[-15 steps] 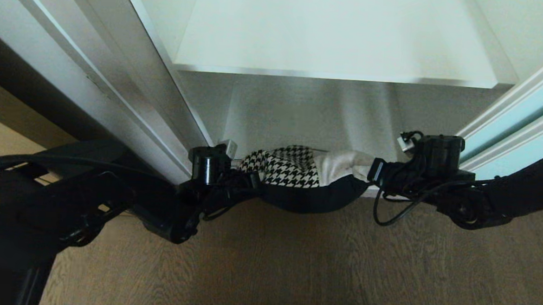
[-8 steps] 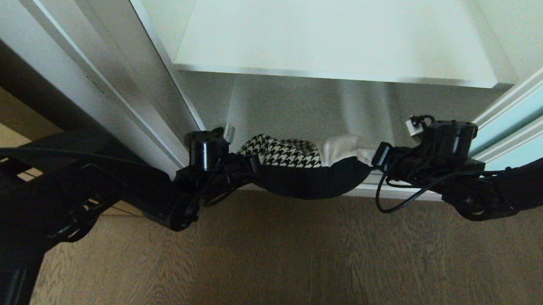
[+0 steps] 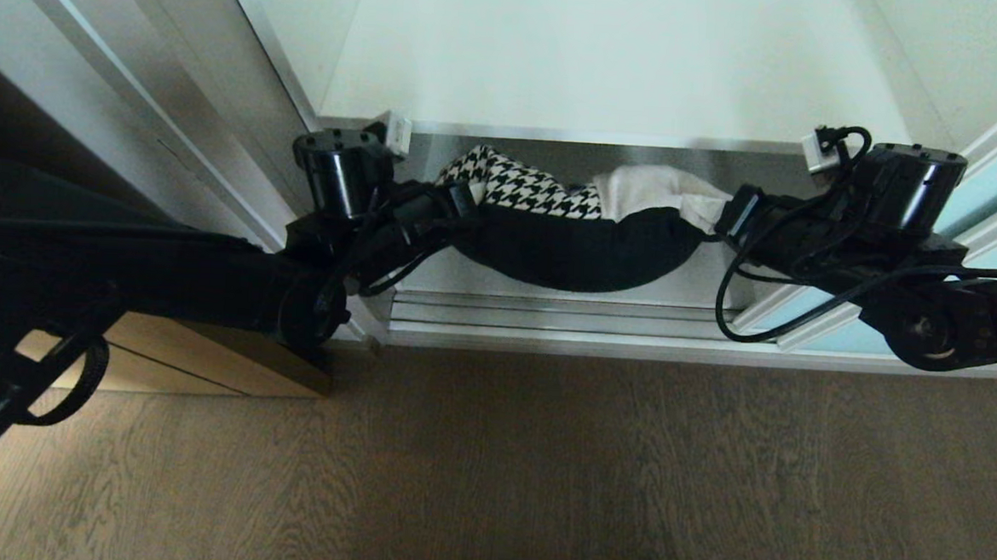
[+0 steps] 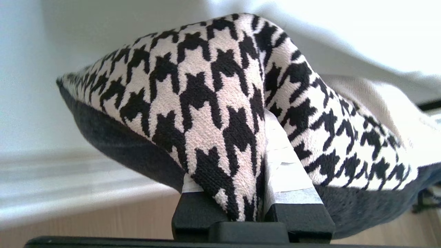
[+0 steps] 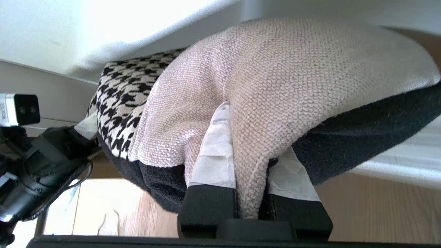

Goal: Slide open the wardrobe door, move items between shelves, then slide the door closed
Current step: Place the pillow on the lower shelf

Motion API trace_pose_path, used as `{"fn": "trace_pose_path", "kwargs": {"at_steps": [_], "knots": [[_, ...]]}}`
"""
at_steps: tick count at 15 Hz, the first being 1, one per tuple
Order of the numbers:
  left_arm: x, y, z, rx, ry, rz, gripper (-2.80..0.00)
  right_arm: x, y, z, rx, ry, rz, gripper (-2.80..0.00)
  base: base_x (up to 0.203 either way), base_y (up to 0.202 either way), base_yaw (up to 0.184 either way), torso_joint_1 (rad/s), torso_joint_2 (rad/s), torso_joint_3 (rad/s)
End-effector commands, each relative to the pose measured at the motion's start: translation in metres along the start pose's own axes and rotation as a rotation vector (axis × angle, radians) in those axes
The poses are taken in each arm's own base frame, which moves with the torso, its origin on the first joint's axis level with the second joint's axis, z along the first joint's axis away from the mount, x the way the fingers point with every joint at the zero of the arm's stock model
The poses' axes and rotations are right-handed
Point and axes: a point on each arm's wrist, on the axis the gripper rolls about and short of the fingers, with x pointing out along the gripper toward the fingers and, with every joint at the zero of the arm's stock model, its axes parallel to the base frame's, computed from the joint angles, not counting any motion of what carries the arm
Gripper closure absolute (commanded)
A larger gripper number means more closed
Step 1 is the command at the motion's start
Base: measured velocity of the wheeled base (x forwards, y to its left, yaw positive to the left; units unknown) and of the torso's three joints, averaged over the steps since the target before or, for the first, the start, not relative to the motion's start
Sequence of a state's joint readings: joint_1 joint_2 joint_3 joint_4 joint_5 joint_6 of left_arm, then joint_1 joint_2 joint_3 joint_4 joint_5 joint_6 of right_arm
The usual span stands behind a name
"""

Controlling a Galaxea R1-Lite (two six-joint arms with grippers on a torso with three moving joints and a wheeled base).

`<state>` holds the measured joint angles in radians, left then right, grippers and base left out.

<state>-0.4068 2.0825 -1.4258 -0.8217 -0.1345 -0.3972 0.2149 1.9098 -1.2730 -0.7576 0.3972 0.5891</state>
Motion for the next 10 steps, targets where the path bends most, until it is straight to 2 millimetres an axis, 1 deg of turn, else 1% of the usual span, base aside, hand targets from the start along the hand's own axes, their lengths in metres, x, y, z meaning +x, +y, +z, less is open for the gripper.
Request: {"fn": "trace_pose_path", "kwargs": {"at_steps": [1, 2, 3, 5, 7, 8, 9, 10], "knots": [[0.000, -0.005, 0.011, 0.011, -0.035, -0.018, 0.00, -0.003, 0.001, 0.003, -0.007, -0.013, 0.017, 0.00, 0.000, 0.000, 0.000, 0.000, 0.00, 0.000], [0.006, 0.003, -0.004, 0.010, -0.004, -0.005, 0.00, 0.005, -0.013, -0.007, 0.004, 0.012, -0.001, 0.00, 0.000, 0.000, 0.000, 0.000, 0.00, 0.000], [0.012, 0.015, -0.029, 0.008, 0.044, 0.019, 0.00, 0.013, -0.030, -0.021, 0.019, 0.044, -0.027, 0.00, 0.000, 0.000, 0.000, 0.000, 0.00, 0.000], [0.018, 0.047, -0.096, 0.003, 0.155, 0.078, 0.00, 0.035, -0.074, -0.062, 0.061, 0.121, -0.088, 0.00, 0.000, 0.000, 0.000, 0.000, 0.00, 0.000], [0.020, 0.081, -0.151, -0.003, 0.224, 0.129, 0.00, 0.054, -0.115, -0.104, 0.096, 0.186, -0.146, 0.00, 0.000, 0.000, 0.000, 0.000, 0.00, 0.000], [0.018, 0.097, -0.172, -0.006, 0.251, 0.156, 0.00, 0.061, -0.134, -0.121, 0.102, 0.206, -0.178, 0.00, 0.000, 0.000, 0.000, 0.000, 0.00, 0.000], [0.018, 0.108, -0.180, -0.007, 0.263, 0.176, 0.00, 0.067, -0.146, -0.128, 0.101, 0.209, -0.215, 0.00, 0.000, 0.000, 0.000, 0.000, 0.00, 0.000], [0.018, 0.112, -0.181, -0.012, 0.294, 0.198, 0.00, 0.068, -0.153, -0.132, 0.102, 0.221, -0.259, 0.00, 0.000, 0.000, 0.000, 0.000, 0.00, 0.000]]}}
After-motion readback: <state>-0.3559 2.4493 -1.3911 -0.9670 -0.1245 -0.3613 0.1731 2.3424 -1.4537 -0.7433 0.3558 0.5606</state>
